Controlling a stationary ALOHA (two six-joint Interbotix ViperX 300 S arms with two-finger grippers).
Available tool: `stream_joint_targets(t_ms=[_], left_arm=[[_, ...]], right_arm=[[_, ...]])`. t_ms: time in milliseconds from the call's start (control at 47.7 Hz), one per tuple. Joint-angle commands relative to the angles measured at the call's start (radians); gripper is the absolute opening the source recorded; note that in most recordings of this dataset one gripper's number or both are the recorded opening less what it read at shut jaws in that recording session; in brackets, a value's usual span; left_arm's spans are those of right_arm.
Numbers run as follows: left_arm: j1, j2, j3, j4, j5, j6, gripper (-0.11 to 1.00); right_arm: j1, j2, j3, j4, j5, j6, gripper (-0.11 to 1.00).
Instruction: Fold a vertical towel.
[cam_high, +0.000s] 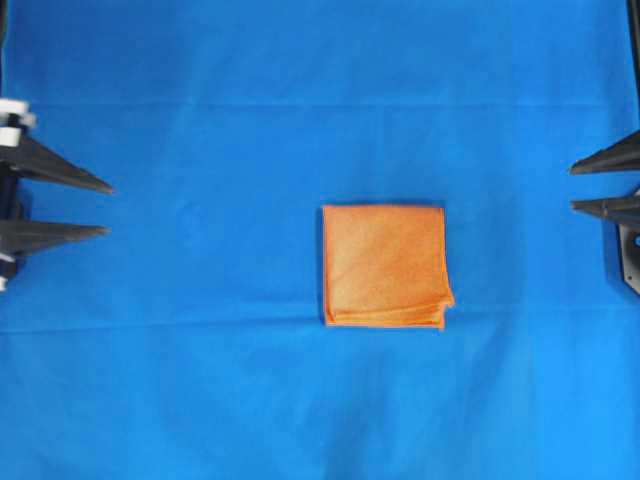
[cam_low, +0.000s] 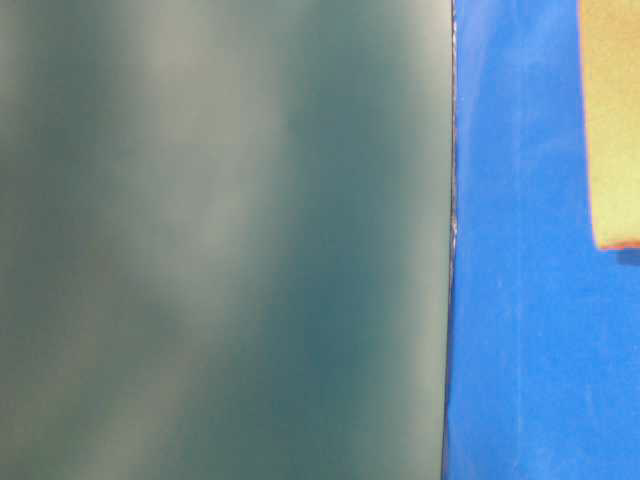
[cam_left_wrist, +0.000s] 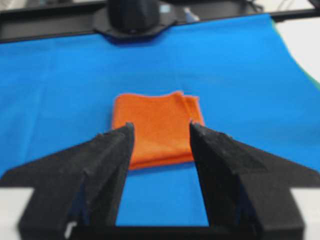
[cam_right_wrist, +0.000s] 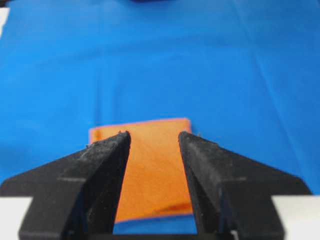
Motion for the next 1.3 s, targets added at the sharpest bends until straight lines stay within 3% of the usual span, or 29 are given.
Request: stream_joint_targets(t_ms=[0, 189, 377, 1278], left_arm=[[0.015, -0.084, 0.051, 0.0, -0.003, -0.005, 0.46], [0.043, -0.222, 0.153, -0.002, 0.028, -0.034, 0.46], [0.097, -0.25, 0.209, -0.002, 0.052, -0.092, 0.46], [0.11, -0.249, 0.21, -0.002, 0.052, -0.106, 0.46]], right_arm=[[-0.037, -0.026, 0.032, -0.002, -0.014, 0.002, 0.51], [-0.08, -0.037, 0.12, 0.011, -0.092, 0.009, 0.51], [-0.115, -0.034, 0.176, 0.012, -0.137, 0.063, 0.51], [-0.117, -0.025, 0.183, 0.009, -0.112, 0.075, 0.51]])
